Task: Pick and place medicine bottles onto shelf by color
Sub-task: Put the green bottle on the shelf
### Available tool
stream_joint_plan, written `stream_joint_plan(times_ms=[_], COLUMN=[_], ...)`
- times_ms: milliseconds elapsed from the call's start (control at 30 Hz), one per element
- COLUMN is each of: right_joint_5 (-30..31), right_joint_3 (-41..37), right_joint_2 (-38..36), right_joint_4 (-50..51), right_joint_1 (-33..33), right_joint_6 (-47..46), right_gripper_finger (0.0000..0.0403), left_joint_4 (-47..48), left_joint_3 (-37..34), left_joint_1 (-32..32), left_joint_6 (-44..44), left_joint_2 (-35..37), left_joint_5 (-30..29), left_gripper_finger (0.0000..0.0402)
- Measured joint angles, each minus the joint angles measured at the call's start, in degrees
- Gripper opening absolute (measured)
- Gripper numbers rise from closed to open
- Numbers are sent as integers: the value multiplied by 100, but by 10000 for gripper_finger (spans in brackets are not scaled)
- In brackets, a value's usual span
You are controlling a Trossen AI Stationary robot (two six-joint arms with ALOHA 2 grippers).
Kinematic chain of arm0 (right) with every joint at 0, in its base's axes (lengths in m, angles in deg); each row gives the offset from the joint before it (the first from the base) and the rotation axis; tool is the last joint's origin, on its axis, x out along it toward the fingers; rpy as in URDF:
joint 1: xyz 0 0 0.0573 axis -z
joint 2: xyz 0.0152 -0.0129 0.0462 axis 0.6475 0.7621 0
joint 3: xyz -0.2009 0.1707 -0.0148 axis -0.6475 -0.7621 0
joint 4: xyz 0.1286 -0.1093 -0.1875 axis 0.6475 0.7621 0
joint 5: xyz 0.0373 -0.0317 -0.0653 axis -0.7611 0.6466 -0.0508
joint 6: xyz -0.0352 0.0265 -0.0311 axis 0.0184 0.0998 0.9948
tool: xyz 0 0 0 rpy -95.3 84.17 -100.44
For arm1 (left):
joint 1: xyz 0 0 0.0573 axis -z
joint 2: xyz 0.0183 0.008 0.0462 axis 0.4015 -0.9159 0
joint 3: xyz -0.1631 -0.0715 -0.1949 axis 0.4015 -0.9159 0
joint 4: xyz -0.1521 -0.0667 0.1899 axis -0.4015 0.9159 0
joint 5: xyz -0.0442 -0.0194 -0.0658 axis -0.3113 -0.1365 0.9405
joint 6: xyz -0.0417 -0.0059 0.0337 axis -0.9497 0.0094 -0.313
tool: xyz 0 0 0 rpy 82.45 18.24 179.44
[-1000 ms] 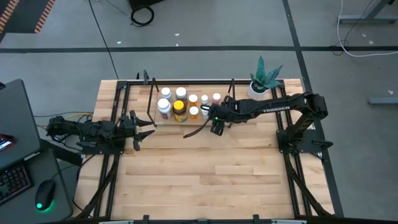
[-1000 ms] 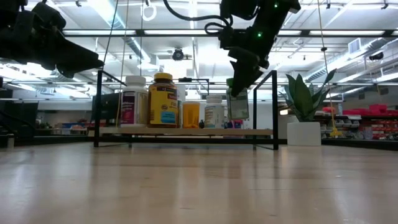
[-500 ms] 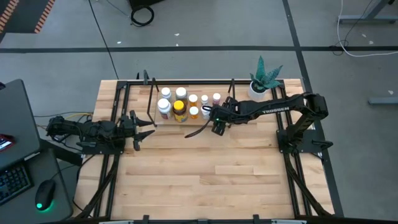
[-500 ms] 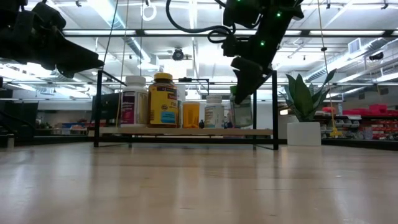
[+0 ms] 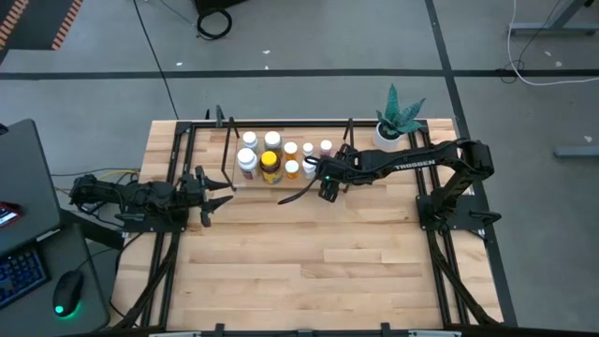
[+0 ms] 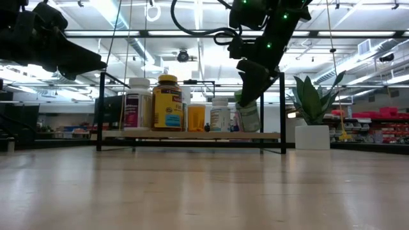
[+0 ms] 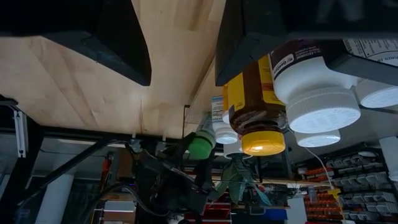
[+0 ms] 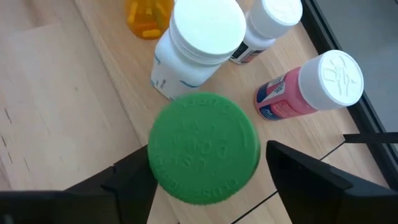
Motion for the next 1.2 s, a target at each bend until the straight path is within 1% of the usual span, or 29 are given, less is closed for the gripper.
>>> stream_joint_plan(times_ms=[167,367,600,700,867,1033,1200], right_joint_5=[41,249,59,-188,-36,-121,-54], right_joint_3=[-2,74,101,212,387,434,428], right_joint_2=[4,17,17,17,17,132,421], right_joint_4=[2,65,160,286,143,168,293], right_joint_1=[0,12,28,-117,-510,-514,-507], right_joint_6=[-3,-129,-92,220,750,1310,1646], right_gripper_finger=[299,290,276,272,268,270,284], left_joint_4=[2,2,2,2,0,2,-7], left_joint_3=[0,0,0,0,0,-2,-2], left_joint_1=[1,1,0,0,2,0,0], left_joint_6=[1,-2,0,1,2,-1,-2], left_joint_2=[0,0,0,0,0,-1,-2], left_joint_5=[0,1,0,1,1,1,0], left_gripper_finger=[186,188,187,184,186,186,181])
